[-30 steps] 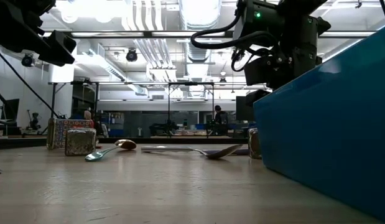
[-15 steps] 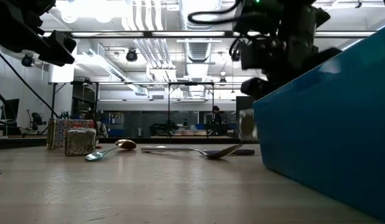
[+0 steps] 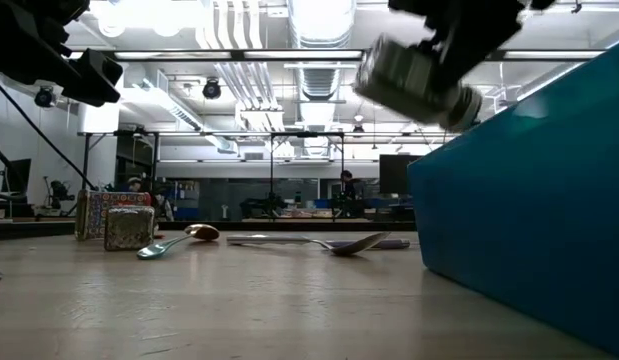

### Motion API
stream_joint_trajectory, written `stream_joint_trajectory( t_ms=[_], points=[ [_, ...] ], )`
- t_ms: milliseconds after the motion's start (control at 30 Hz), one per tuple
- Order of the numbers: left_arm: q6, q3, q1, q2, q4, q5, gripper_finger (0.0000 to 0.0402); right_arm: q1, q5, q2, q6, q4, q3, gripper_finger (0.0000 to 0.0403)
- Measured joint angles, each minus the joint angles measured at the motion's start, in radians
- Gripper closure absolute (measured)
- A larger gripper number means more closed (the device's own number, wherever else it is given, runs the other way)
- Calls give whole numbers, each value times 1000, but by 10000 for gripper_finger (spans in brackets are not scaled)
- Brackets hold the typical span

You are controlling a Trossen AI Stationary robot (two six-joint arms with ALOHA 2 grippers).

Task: Pick & Place Food Item
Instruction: Put the green seasoning bottle into the blue bin

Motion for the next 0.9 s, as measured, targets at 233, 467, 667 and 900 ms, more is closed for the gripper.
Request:
stream_joint_trajectory(
  t_ms=[233, 467, 667, 900],
  points=[
    [0, 0, 0, 0, 0, 0, 161, 100, 33, -32, 169, -37, 37, 187],
    [0, 0, 0, 0, 0, 0, 161, 247, 59, -25, 426, -25, 24, 187],
    [0, 0, 0, 0, 0, 0, 161, 379, 131, 38, 581, 19, 20, 187],
    [0, 0, 0, 0, 0, 0, 161, 464, 137, 163, 711, 33, 40, 187]
  ],
)
